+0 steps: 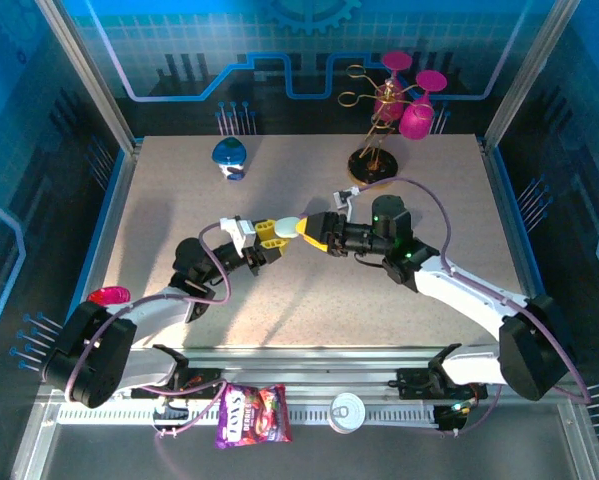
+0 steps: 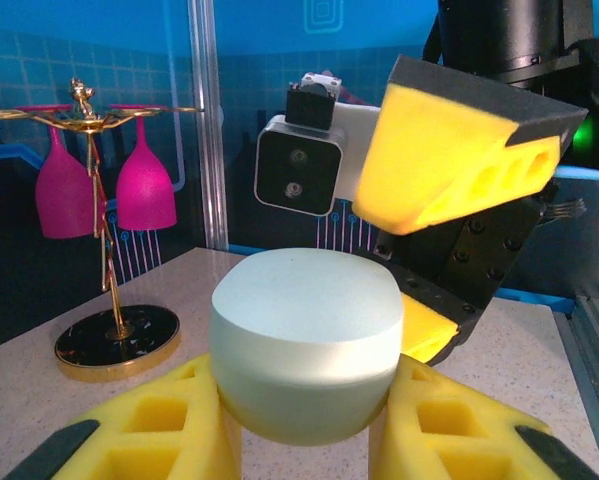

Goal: Insert wireless bluetooth earbuds into charging case

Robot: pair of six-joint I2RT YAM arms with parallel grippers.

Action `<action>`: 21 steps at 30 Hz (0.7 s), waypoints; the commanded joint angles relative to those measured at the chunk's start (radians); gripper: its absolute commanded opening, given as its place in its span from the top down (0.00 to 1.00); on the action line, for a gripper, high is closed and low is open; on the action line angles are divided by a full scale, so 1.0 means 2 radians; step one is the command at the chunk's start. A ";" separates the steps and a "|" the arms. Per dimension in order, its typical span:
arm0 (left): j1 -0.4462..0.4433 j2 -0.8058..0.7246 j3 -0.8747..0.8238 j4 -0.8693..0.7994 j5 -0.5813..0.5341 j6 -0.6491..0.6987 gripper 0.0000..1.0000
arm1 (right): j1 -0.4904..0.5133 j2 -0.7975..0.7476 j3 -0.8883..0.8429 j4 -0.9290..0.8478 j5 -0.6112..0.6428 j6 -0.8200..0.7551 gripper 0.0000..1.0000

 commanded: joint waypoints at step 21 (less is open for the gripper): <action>-0.007 -0.047 -0.004 -0.095 -0.003 0.046 0.24 | -0.010 -0.007 -0.027 0.016 0.044 -0.018 0.79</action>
